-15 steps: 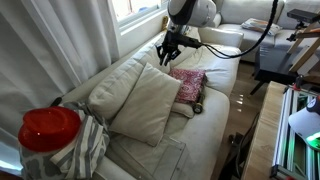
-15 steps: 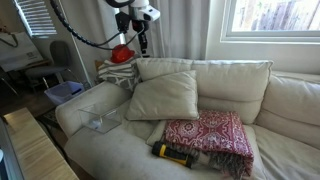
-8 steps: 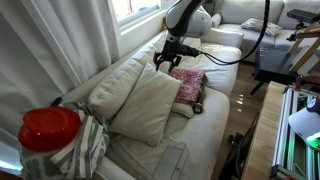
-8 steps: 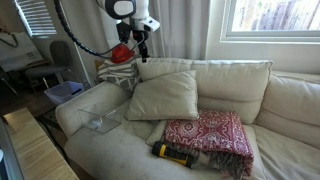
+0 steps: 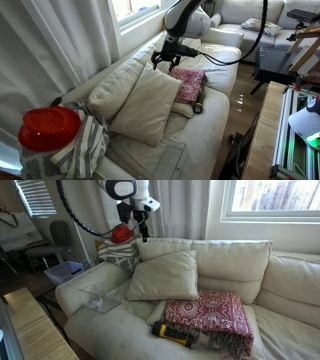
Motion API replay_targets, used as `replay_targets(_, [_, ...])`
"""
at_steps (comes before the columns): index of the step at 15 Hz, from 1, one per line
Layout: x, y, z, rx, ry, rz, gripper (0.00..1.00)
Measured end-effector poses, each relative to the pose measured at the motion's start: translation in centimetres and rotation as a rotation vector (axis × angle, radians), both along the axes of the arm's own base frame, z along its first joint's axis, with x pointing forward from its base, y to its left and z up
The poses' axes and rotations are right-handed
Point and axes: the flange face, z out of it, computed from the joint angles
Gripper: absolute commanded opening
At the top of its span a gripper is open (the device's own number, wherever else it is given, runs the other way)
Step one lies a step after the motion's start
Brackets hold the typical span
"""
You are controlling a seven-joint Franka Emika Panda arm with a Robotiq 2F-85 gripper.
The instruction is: Pick up the white pillow from the red patterned blanket and put it on the left side of the couch
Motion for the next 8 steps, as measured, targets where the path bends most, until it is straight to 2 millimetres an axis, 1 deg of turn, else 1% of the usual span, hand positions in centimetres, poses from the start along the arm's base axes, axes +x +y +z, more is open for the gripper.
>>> replay_targets(2, [0.0, 0.4, -0.1, -0.002, 0.001, 0.010, 1.00])
replay_targets(4, [0.6, 1.8, -1.0, 0.007, 0.011, 0.014, 1.00])
replay_targets(8, [3.0, 5.5, -4.9, 0.026, 0.040, -0.002, 1.00])
